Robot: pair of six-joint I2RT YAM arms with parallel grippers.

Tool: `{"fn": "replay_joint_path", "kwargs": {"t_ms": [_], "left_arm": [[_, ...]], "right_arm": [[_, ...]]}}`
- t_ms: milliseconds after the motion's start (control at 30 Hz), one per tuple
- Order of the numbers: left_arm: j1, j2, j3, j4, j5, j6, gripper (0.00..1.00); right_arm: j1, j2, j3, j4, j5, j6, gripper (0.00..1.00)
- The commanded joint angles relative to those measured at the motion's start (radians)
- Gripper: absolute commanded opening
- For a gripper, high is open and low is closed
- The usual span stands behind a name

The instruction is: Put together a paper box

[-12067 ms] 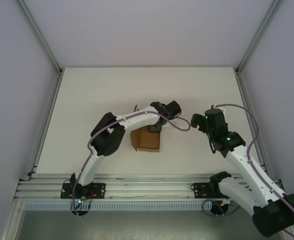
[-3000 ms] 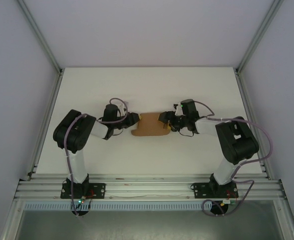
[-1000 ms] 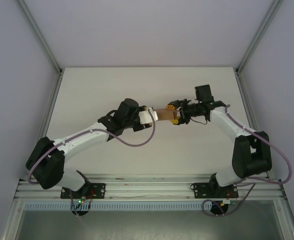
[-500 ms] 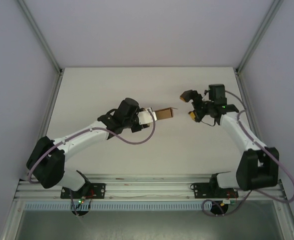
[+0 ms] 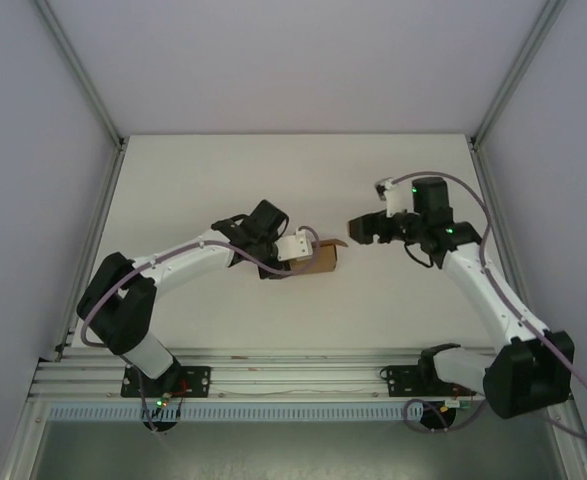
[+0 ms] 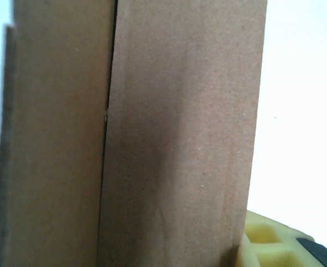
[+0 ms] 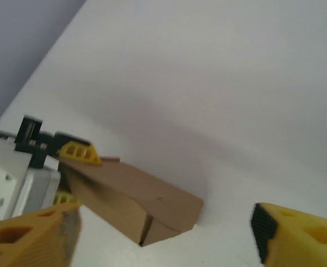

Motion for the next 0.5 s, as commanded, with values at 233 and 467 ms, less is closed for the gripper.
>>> {"fn": "replay_joint_path", "kwargs": {"t_ms": [233,467], "left_arm": [[0.004,0.075,0.087,-0.087,0.022,-0.015,0.41],[0.004,0.072,0.079,-0.081,0.032,-0.007,0.41]], "right_arm": [[0.105,0.164,0.092,-0.209,0.030,-0.327,0.61],[0.113,0.222,0.121,-0.195,0.130,-0.336,0.53]]}}
